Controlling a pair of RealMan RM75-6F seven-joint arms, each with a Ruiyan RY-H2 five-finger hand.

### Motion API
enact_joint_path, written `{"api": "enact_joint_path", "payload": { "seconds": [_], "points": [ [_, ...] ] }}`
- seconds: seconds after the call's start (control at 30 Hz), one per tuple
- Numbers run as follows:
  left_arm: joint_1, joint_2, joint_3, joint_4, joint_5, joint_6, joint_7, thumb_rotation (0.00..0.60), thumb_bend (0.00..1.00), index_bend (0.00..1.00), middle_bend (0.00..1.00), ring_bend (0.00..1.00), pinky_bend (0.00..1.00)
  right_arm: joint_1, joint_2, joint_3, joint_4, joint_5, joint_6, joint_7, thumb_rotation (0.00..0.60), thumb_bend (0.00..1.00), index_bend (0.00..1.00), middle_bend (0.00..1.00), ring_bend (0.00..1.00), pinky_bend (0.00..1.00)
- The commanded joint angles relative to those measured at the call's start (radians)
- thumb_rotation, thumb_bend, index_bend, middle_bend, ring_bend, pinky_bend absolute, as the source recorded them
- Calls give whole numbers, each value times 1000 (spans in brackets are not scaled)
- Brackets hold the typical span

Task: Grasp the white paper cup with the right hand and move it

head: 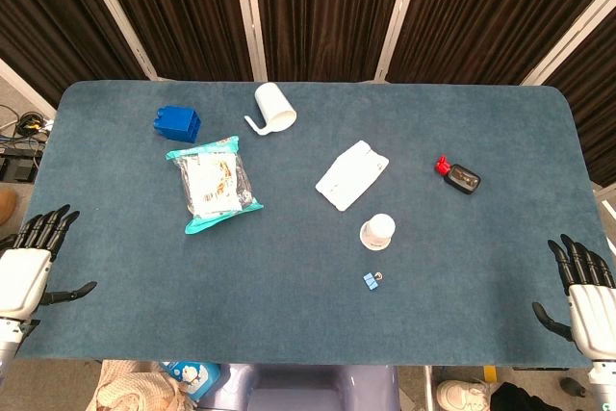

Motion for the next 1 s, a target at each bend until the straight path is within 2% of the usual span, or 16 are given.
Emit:
{"api": "enact_joint_path", "payload": {
  "seconds": [0.03,0.33,0.53,0.73,0.8,1.0],
  "points": [
    [-1,-1,-1,0,-3,-3,1,600,0,0,0,0,0,2,-1,1,1,6,-6,3,600,268,0,0,0,89],
    [4,3,1,0,0,6,-5,600,0,0,0,0,0,6,3,-2,-19,-5,-10,6,600,268,0,0,0,89],
    [2,2,0,2,-4,2,-6,600,0,0,0,0,0,59,31,14,-103,9,-91,2,600,268,0,0,0,90],
    [2,5,1,-3,-9,-4,-5,600,0,0,0,0,0,188,23,96,-197,86,-227,-97,600,267,0,0,0,90],
    [0,6,1,-4,-7,-6,0,600,0,0,0,0,0,281,-15,152,-221,167,-326,-163,600,268,0,0,0,90],
    [-5,6,-2,-4,-22,-22,-11,600,0,0,0,0,0,402,-86,204,-225,337,-425,-315,600,268,0,0,0,96]
  ]
}}
